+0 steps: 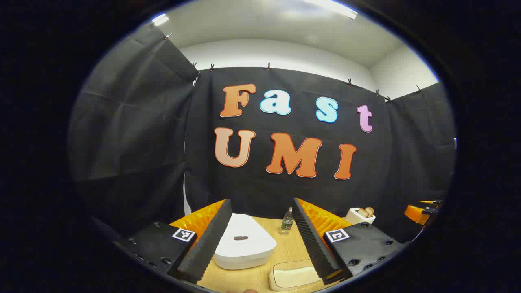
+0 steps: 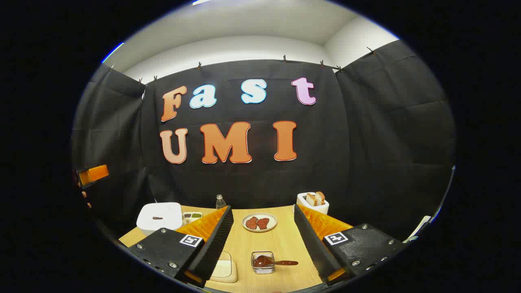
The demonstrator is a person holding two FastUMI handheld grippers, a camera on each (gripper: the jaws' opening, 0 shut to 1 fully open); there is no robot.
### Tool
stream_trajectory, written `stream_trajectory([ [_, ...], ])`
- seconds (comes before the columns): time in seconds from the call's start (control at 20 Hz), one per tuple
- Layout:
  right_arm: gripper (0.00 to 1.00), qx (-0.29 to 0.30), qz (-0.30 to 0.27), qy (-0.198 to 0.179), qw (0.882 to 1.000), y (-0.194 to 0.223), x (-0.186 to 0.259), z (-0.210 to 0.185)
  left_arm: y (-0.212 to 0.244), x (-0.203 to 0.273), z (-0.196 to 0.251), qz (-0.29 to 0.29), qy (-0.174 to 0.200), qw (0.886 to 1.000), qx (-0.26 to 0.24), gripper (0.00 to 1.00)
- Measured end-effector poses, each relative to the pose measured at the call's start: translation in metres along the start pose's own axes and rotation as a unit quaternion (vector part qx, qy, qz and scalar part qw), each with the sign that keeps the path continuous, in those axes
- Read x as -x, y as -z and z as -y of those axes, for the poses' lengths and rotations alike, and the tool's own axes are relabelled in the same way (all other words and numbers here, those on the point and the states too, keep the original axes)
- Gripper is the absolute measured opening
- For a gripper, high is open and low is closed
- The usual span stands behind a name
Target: Close the left gripper, press the button to open the rice cooker; take a wooden spoon from the chopstick holder with the right hand, scoop a spoonful of rice and pour it into the rice cooker, then put the wooden spoon back into the chopstick holder.
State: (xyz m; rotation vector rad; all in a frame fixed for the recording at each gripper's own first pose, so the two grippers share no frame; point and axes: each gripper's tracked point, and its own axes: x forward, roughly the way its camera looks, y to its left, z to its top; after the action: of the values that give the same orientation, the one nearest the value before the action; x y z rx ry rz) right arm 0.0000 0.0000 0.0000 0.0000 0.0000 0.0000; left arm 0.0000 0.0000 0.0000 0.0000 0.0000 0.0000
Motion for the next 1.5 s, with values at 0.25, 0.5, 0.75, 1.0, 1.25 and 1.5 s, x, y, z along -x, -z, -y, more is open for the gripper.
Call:
stream_trajectory([
  [0.25,0.93,0.019,0.002,0.007,1.000,-0.001,-0.004,0.005,0.005,-0.008,0.000,-0.003,-0.003,1.000,-0.002,1.00],
  [0.5,0.93,0.019,0.000,0.006,1.000,0.000,-0.008,0.006,0.008,-0.011,-0.003,-0.004,-0.010,1.000,0.002,1.00],
  [0.75,0.93,0.018,0.002,0.006,1.000,-0.002,-0.011,0.008,0.008,-0.015,0.001,-0.002,-0.010,1.000,-0.009,1.00],
  [1.0,0.93,0.018,0.003,0.010,1.000,-0.003,-0.013,0.014,0.009,-0.016,0.003,-0.002,-0.009,1.000,-0.004,1.00],
  [1.25,0.93,0.016,-0.003,0.009,1.000,0.002,-0.014,0.014,0.013,-0.016,0.005,-0.006,-0.008,1.000,-0.014,0.97],
  [1.5,0.93,0.016,-0.008,0.009,1.000,0.005,-0.013,0.013,0.015,-0.017,0.007,-0.011,0.002,1.000,-0.019,0.67],
])
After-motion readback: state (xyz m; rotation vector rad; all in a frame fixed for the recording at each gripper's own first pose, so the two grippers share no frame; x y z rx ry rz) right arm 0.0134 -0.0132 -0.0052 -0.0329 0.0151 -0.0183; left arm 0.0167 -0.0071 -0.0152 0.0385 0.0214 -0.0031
